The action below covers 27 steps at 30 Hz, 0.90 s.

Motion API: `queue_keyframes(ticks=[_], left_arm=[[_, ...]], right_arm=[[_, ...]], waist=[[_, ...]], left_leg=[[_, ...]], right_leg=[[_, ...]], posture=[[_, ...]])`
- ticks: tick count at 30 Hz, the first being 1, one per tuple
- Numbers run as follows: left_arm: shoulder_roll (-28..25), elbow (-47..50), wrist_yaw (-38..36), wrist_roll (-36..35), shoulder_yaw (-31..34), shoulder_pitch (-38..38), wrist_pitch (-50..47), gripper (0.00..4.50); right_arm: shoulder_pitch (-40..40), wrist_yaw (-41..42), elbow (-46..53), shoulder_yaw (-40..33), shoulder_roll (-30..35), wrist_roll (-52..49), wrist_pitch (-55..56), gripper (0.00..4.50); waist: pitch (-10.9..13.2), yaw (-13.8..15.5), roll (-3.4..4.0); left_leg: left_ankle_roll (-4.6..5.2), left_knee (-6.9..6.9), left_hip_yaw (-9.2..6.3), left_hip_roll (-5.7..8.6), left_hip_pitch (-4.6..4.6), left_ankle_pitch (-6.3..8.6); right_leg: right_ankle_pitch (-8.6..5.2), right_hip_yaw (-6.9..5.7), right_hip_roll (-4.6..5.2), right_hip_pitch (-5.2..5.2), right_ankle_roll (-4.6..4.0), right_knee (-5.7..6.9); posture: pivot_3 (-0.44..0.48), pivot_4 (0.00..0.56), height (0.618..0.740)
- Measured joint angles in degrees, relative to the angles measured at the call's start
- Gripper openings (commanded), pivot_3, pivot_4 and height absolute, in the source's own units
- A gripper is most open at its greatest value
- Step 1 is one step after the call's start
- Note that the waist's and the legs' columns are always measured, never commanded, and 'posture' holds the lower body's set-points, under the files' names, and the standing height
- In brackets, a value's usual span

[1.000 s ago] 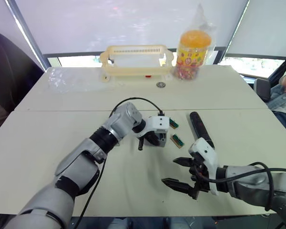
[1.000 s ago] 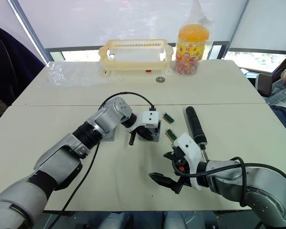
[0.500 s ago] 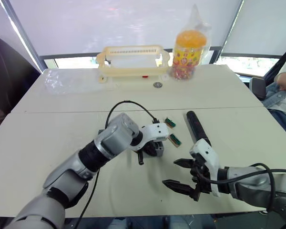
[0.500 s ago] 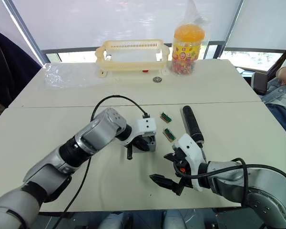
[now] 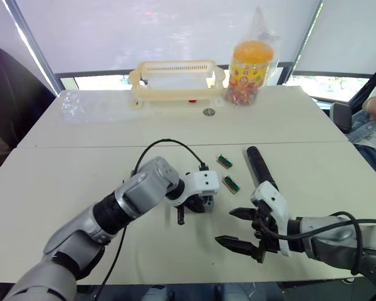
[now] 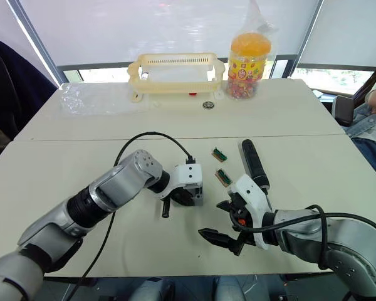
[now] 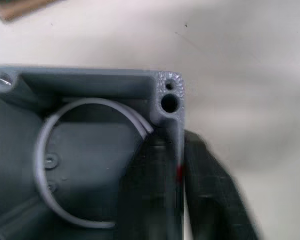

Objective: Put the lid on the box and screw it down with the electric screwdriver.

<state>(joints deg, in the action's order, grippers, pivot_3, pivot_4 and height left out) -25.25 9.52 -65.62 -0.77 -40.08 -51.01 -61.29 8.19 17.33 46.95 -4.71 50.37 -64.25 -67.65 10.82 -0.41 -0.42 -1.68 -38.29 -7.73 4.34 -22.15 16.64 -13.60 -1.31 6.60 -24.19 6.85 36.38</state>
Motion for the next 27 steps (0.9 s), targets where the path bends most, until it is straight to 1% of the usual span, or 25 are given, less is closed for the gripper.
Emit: queue_keyframes(ticks=[1,5,7,9,12,13,15,16,18,20,22,24,25,27], left_arm=[[0.05,0.17,0.41,-0.36,0.0,-0.04,-0.42,2.49],[-0.7,0.92,0.88,-2.85,0.54,0.0,-3.18,4.48],[-2.0,2.57,0.5,-5.52,1.71,-1.16,-6.94,4.48],[-4.77,4.82,-0.65,-9.21,5.67,-3.73,-11.5,4.48],[-11.07,8.13,-3.13,-15.88,15.02,-8.28,-17.6,4.48],[-14.13,9.08,-4.36,-18.6,18.25,-9.02,-18.84,4.48],[-17.46,9.24,-5.25,-22.0,24.27,-8.02,-19.64,4.48],[-17.87,8.78,-4.78,-23.34,28.38,-6.5,-19.4,4.48],[-18.31,7.1,-1.94,-24.01,33.05,-4.24,-19.24,4.48],[-19.22,3.95,2.29,-23.13,35.54,-2.2,-18.25,4.48],[-19.02,-3.52,9.87,-19.81,40.18,-0.44,-13.63,4.48],[-19.21,-9.23,15.45,-17.21,43.98,0.37,-8.49,4.48],[-19.74,-10.71,16.72,-16.71,44.81,0.57,-7.71,4.48],[-23.9,-14.71,17.24,-17.03,45.49,1.89,-10.05,4.48]], right_arm=[[0.2,0.06,-0.04,0.05,0.0,0.05,0.0,4.5],[0.26,0.69,-0.21,0.1,0.07,0.48,0.0,4.5],[0.27,1.63,-0.68,-0.03,0.19,0.26,0.09,4.5],[0.3,2.62,-1.34,-0.84,0.22,-1.05,0.38,4.5],[1.1,4.16,-2.99,-4.91,0.38,-5.34,1.54,4.5],[1.83,4.81,-3.81,-6.21,0.68,-6.84,2.18,4.5],[2.75,5.89,-5.03,-7.33,1.3,-8.16,2.73,4.5],[3.19,6.67,-5.71,-7.48,1.56,-8.54,3.13,4.5],[4.4,8.4,-7.17,-7.33,2.27,-8.48,3.58,4.5],[6.12,10.42,-8.83,-7.13,2.88,-7.94,4.36,4.5],[10.85,13.95,-12.09,-6.07,4.54,-6.46,4.79,4.5],[15.05,16.79,-14.57,-4.89,5.5,-4.42,5.66,4.5],[16.75,17.82,-15.37,-4.12,5.55,-3.75,5.73,4.5],[21.79,21.47,-17.47,-0.99,6.05,-1.91,5.67,4.5]], waist=[[-0.01,0.01,0.01],[0.0,-0.12,0.0],[0.01,-0.28,-0.01],[0.02,-0.35,-0.01],[0.01,-0.42,0.0],[0.01,-0.55,0.01],[0.0,-0.52,0.02],[0.0,-0.44,0.02],[0.01,-0.29,0.0],[0.02,-0.21,0.0],[0.02,-0.28,-0.01],[0.03,-0.44,-0.04],[0.03,-0.41,-0.04],[0.03,-0.8,-0.04]], left_leg=[[0.0,0.0,0.01,0.01,0.0,0.0],[0.0,0.0,0.01,0.01,0.0,0.0],[0.0,0.0,0.01,0.0,-0.01,0.0],[0.0,0.0,0.01,-0.01,-0.02,0.0],[0.0,0.03,0.03,-0.04,0.01,0.0],[0.01,0.03,0.06,-0.05,0.04,0.0],[0.0,0.06,0.07,-0.06,0.1,0.0],[0.0,0.06,0.08,-0.07,0.12,0.0],[-0.02,0.04,0.08,-0.06,0.12,-0.01],[-0.03,0.02,0.09,-0.05,0.12,-0.02],[-0.05,0.02,0.14,-0.04,0.15,-0.03],[-0.07,0.04,0.15,-0.06,0.15,-0.04],[-0.11,0.07,0.16,-0.06,0.13,-0.06],[-0.13,0.12,0.28,-0.02,0.09,-0.07]], right_leg=[[0.0,0.0,0.01,0.0,0.0,0.0],[0.0,0.0,0.01,0.0,0.0,0.0],[0.0,0.0,-0.01,-0.03,0.0,0.02],[0.0,0.0,-0.01,-0.08,0.0,0.07],[0.0,0.01,-0.04,-0.09,0.0,0.08],[0.0,0.03,-0.04,-0.09,0.0,0.07],[-0.01,0.04,-0.04,-0.05,0.0,0.08],[-0.01,0.05,-0.04,-0.05,0.0,0.09],[0.0,0.05,-0.04,-0.01,0.0,0.08],[0.0,0.06,-0.04,0.0,0.0,0.08],[0.0,0.13,-0.05,-0.02,0.0,0.08],[0.01,0.14,-0.11,-0.06,-0.03,0.07],[0.02,0.14,-0.1,-0.1,-0.04,0.07],[0.02,0.26,-0.12,-0.27,-0.04,0.1]], posture=[[0.0,0.15,0.74],[0.0,0.15,0.74],[0.0,0.15,0.74],[0.0,0.15,0.74],[0.0,0.15,0.74],[0.0,0.15,0.74],[0.0,0.15,0.74],[0.0,0.15,0.74],[0.0,0.15,0.74],[0.0,0.15,0.74],[0.0,0.15,0.74],[0.0,0.15,0.74],[0.0,0.15,0.74],[0.0,0.15,0.74]])
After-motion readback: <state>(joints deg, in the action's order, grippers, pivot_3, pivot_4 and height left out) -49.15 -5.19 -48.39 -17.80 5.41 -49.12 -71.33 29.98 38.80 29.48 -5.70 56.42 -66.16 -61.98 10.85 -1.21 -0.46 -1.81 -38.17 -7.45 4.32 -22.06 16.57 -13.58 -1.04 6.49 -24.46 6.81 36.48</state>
